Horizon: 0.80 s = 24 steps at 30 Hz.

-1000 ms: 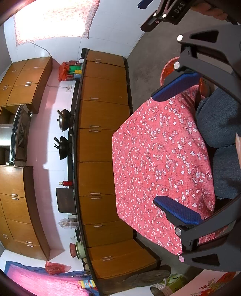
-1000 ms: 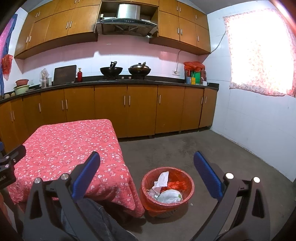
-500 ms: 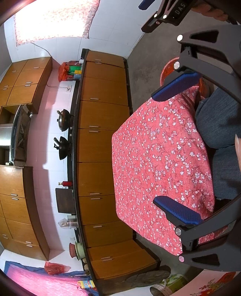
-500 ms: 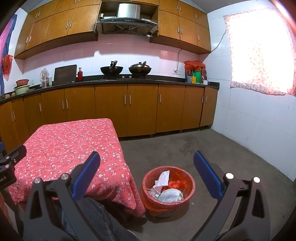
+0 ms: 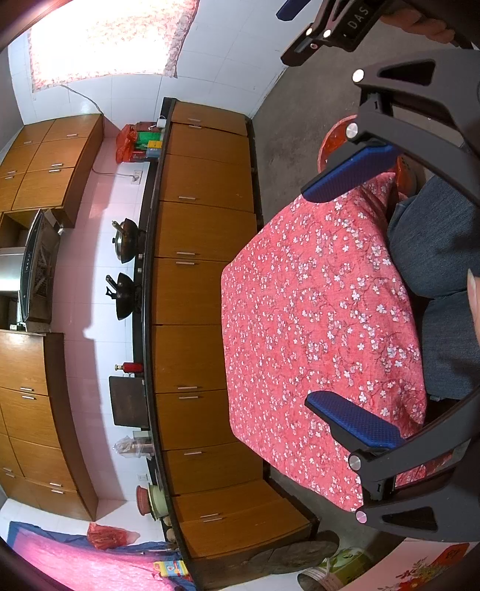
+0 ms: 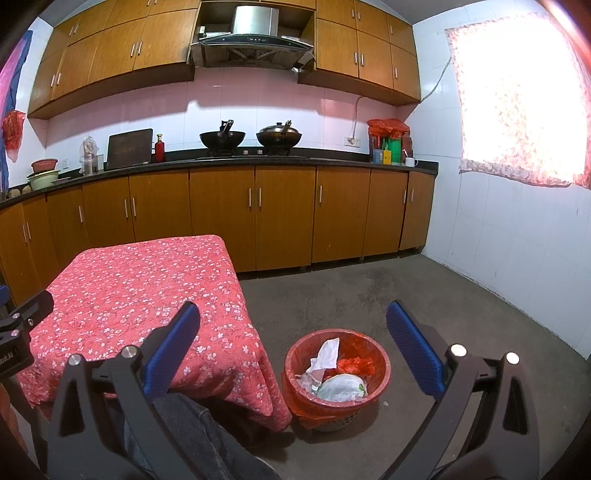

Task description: Collect trash

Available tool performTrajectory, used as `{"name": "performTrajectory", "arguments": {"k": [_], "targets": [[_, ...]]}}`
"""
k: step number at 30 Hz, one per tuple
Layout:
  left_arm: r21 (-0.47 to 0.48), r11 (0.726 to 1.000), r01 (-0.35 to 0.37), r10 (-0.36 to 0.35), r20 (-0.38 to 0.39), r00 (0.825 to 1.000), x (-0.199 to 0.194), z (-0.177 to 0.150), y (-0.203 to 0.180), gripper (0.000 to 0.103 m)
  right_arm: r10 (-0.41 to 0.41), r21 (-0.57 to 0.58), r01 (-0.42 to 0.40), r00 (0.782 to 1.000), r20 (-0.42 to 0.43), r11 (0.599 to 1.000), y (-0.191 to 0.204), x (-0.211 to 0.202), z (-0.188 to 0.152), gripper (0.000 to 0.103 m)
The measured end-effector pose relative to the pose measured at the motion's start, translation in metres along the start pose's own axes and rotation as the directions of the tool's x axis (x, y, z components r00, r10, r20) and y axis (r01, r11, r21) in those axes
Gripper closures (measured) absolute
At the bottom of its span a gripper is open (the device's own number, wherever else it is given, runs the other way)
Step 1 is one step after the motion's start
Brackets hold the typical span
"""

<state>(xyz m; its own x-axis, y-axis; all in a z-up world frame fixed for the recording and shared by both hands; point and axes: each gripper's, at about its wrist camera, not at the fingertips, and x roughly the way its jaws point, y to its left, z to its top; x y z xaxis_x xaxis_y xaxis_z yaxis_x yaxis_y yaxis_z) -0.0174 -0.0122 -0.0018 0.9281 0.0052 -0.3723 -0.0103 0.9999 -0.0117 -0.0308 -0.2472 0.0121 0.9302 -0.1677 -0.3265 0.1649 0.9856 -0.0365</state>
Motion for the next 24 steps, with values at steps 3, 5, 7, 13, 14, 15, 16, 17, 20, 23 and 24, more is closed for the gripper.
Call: {"name": "performTrajectory", "arguments": {"k": [3,5,7,13,14,15,16,17,20,23,24], "targets": [[0.001,1.000,0.002,-0.002,0.000,1.000,0.0008,-0.0005,0.0006,0.002,0.000,0.000,0.000,1.000,0.000,1.000,0.0001,0.0000,0.0001,0.004],[0.000,1.000,0.001,-0.001,0.000,1.000,0.0010,-0.0003,0.0007,0.002,0.001,0.000,-0.001,1.000,0.000,1.000,0.0000,0.0000,0.0002,0.004],[0.000,1.000,0.001,-0.001,-0.001,1.000,0.0007,-0.0004,0.0003,0.002,0.000,0.000,0.000,1.000,-0.001,1.000,0.0006,-0.0001,0.0000,0.004],[0.000,1.000,0.001,-0.001,-0.001,1.000,0.0009,-0.0003,0.0005,0.002,0.001,0.001,-0.001,1.000,-0.001,1.000,0.0007,0.0002,-0.0003,0.004],[0.000,1.000,0.001,-0.001,-0.001,1.000,0.0010,-0.0002,0.0006,0.002,0.001,0.002,-0.001,1.000,-0.002,1.000,0.0015,0.0002,-0.0010,0.004],[0.000,1.000,0.001,-0.001,-0.001,1.000,0.0010,-0.0002,0.0006,0.002,0.001,0.002,-0.001,1.000,-0.003,1.000,0.0023,0.0000,-0.0018,0.004],[0.000,1.000,0.001,-0.001,-0.001,1.000,0.0008,-0.0002,0.0005,0.002,0.002,0.002,-0.002,1.000,-0.002,1.000,0.0024,0.0001,-0.0020,0.004],[0.000,1.000,0.001,-0.001,-0.001,1.000,0.0006,-0.0002,0.0004,0.002,0.002,0.002,-0.001,1.000,-0.003,1.000,0.0023,0.0001,-0.0019,0.004],[0.000,1.000,0.001,-0.001,-0.001,1.000,0.0008,0.0000,0.0005,0.002,0.003,0.002,-0.003,1.000,-0.003,1.000,0.0034,0.0007,-0.0022,0.004],[0.000,1.000,0.001,-0.001,-0.001,1.000,0.0007,0.0001,0.0003,0.002,0.003,0.003,-0.003,1.000,-0.004,1.000,0.0043,0.0004,-0.0029,0.004],[0.000,1.000,0.001,-0.001,-0.001,1.000,0.0003,0.0000,0.0000,0.002,0.003,0.003,-0.003,1.000,-0.005,1.000,0.0046,0.0004,-0.0030,0.004]]}}
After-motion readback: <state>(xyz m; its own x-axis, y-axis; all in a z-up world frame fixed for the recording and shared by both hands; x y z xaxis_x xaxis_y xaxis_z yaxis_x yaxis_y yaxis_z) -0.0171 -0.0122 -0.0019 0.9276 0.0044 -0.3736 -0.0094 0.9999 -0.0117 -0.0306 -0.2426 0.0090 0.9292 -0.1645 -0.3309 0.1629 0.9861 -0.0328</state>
